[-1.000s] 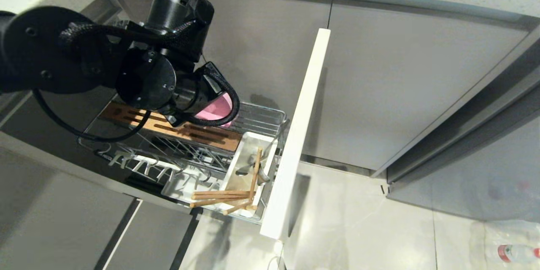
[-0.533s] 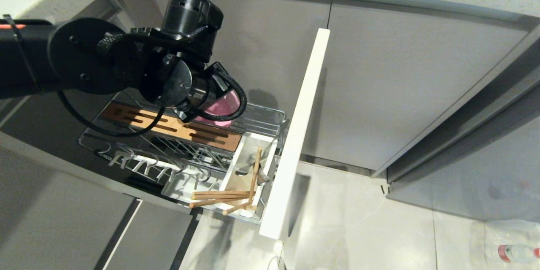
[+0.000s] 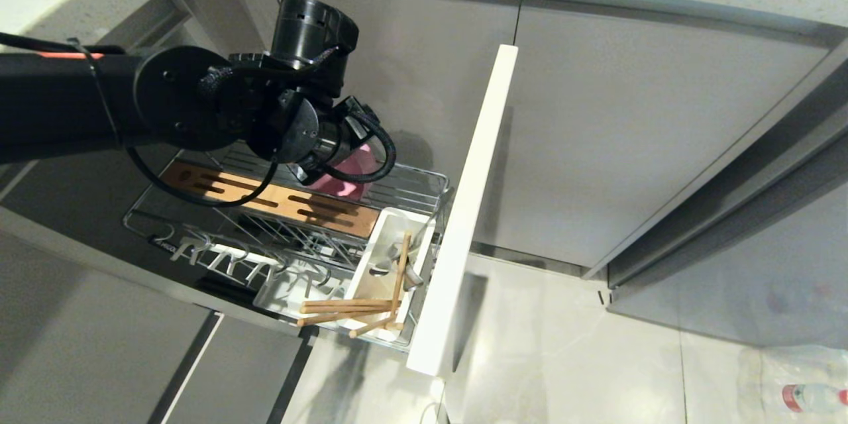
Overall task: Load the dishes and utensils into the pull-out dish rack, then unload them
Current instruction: Take the bowl out of the cupboard
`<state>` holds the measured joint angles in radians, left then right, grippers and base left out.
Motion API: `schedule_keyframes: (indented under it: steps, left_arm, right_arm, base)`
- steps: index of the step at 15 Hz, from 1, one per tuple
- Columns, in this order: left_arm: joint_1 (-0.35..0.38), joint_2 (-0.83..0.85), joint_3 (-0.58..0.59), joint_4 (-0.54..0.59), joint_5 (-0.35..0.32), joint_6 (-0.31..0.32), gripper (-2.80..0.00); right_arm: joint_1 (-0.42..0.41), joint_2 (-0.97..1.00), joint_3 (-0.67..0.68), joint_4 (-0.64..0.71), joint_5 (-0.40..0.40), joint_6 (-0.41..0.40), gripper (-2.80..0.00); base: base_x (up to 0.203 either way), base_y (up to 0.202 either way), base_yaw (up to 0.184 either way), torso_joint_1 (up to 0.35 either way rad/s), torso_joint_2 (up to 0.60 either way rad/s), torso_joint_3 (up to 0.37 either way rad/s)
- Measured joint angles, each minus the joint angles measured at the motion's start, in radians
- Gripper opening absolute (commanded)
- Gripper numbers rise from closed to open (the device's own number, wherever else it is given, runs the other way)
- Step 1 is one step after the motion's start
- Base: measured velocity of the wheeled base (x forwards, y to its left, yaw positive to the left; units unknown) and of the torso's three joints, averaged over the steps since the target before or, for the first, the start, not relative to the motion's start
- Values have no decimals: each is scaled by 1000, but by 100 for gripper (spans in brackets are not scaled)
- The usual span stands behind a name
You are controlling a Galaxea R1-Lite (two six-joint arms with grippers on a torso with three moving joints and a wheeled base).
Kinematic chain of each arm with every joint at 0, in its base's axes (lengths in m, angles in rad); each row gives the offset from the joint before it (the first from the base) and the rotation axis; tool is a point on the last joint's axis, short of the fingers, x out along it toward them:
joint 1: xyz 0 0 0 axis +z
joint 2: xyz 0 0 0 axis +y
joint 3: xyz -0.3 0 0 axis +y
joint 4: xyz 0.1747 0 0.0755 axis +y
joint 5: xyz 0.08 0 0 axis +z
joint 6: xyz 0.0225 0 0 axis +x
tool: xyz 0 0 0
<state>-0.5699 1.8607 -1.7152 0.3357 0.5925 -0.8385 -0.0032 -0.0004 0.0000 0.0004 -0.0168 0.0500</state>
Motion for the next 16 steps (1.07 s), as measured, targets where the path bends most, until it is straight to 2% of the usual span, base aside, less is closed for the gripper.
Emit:
schedule_keyframes:
  steps: [5, 7, 16]
  left_arm:
    - [25, 11, -3, -26, -20, 14, 0]
    - [26, 13, -2, -25, -21, 17, -280]
    - [25, 16, 0, -31, -25, 16, -280]
  right_arm:
    - [0, 0, 0, 0, 0, 0, -280]
    - [0, 0, 0, 0, 0, 0, -280]
    - [0, 0, 0, 0, 0, 0, -280]
  base:
    - [0, 0, 0, 0, 0, 0]
    - [0, 0, 0, 0, 0, 0]
    - [0, 0, 0, 0, 0, 0]
